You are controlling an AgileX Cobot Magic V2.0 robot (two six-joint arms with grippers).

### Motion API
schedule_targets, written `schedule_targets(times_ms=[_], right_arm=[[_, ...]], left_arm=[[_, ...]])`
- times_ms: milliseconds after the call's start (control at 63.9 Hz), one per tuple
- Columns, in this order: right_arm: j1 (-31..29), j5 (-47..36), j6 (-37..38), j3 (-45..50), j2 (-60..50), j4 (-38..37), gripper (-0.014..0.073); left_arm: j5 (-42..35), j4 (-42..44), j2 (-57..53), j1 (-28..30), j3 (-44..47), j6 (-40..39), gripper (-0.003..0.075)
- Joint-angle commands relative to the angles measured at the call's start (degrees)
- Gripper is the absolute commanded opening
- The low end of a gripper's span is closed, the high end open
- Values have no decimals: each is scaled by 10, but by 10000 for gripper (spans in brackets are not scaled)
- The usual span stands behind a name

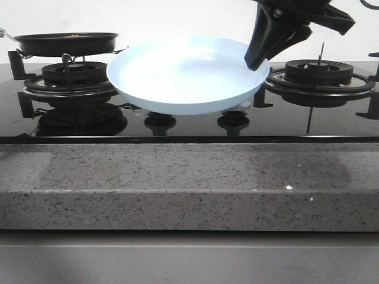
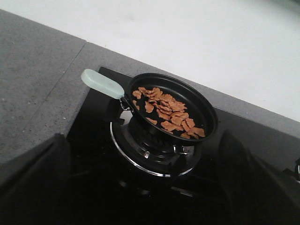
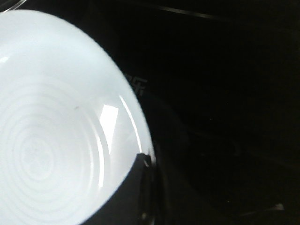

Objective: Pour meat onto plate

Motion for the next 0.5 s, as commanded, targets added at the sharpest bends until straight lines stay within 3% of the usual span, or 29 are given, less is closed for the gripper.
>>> schedule_targets(times_ms=[0,282,376,485], right_arm=[[0,-24,-5,-13,-30,14,-71],[0,-24,-5,-13,-30,14,-71],[0,-24,-5,-13,-30,14,-71],[0,-24,-5,-13,-30,14,-71]], left_arm=[[-51,-54,38,13,-38,-2,582],[9,-173,156,111,-115,8,431],[60,-254,201,146,-147,75,409],[155,-406,259,176,-187,212,408]])
